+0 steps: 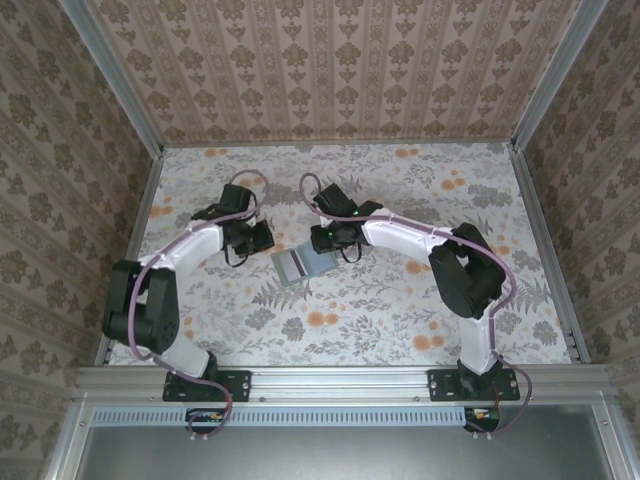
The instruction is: Put the credit cards into the card holder
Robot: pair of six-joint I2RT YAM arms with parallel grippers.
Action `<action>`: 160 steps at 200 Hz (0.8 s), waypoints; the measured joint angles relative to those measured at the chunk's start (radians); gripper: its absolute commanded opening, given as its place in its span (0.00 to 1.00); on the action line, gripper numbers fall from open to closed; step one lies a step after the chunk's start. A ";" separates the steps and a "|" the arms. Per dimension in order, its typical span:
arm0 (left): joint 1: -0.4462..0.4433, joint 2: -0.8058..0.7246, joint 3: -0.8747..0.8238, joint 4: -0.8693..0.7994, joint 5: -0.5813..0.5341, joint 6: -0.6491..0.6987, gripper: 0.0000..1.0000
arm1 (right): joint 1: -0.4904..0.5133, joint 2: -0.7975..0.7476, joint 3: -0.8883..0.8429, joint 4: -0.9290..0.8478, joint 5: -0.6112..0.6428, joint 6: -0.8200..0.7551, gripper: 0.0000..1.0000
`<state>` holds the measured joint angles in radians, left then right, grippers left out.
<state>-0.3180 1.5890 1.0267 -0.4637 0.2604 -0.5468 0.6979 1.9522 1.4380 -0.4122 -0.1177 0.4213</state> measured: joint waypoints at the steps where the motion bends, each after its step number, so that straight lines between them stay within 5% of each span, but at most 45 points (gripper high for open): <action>1: 0.000 0.003 0.002 0.001 0.001 0.001 0.13 | 0.001 -0.003 -0.004 0.001 0.000 0.000 0.14; 73: 0.000 0.243 0.121 0.019 0.044 0.047 0.14 | 0.047 -0.026 -0.177 0.001 -0.005 0.027 0.14; 160: 0.003 0.059 -0.199 0.169 0.065 0.008 0.13 | 0.046 0.174 0.105 -0.053 0.114 -0.011 0.14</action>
<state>-0.3149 1.6478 0.8280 -0.2951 0.3256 -0.5385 0.7441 2.1265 1.5429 -0.4648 -0.0032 0.4099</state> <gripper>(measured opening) 0.134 0.140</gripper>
